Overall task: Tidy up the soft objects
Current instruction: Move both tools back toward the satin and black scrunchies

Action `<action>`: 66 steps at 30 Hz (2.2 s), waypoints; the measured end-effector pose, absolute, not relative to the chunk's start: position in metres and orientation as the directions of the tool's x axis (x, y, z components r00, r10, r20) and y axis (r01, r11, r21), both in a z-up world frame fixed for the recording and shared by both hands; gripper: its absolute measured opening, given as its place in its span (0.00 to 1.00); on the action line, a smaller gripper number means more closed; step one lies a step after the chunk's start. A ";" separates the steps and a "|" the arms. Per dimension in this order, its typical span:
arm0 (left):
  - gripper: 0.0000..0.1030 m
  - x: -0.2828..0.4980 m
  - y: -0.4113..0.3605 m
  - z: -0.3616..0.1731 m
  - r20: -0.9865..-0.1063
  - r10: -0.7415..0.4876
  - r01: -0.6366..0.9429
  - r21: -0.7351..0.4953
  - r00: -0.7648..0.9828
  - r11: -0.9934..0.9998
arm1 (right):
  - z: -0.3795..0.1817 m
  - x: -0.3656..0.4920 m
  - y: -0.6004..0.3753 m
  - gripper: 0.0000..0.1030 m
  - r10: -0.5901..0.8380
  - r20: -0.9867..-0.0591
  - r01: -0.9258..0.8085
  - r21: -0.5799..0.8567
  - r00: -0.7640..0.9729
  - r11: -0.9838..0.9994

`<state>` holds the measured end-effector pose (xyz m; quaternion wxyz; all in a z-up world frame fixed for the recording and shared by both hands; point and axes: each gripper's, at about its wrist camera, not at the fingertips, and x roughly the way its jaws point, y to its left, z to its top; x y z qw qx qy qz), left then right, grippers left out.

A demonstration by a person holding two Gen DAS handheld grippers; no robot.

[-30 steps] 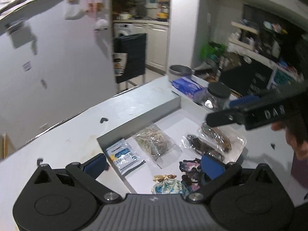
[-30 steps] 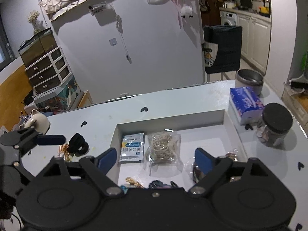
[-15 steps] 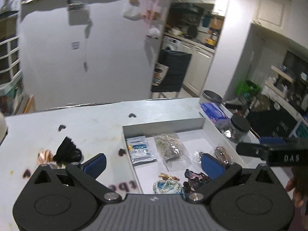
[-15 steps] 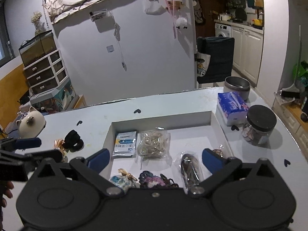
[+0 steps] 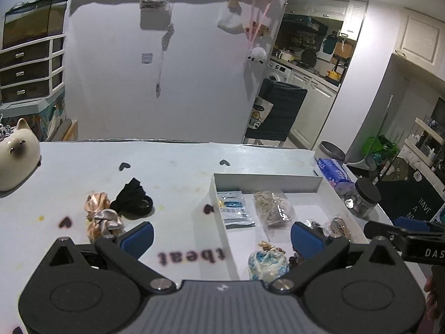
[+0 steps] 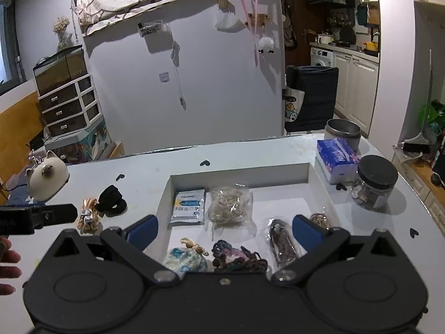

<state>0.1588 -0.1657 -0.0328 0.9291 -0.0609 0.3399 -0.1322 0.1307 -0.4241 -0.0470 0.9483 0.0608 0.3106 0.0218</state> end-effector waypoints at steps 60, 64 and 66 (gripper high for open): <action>1.00 0.297 -0.002 -0.140 -0.639 -0.442 0.623 0.076 0.630 0.778 | -0.070 0.210 -0.226 1.00 0.048 -0.644 0.018 0.097 0.764 0.995; 1.00 0.314 -0.007 -0.166 -0.674 -0.463 0.690 0.097 0.576 0.717 | -0.075 0.241 -0.217 1.00 0.098 -0.657 -0.019 0.126 0.747 0.992; 1.00 0.321 -0.009 -0.176 -0.686 -0.459 0.700 0.102 0.564 0.707 | -0.079 0.257 -0.212 1.00 0.126 -0.661 -0.037 0.148 0.740 0.988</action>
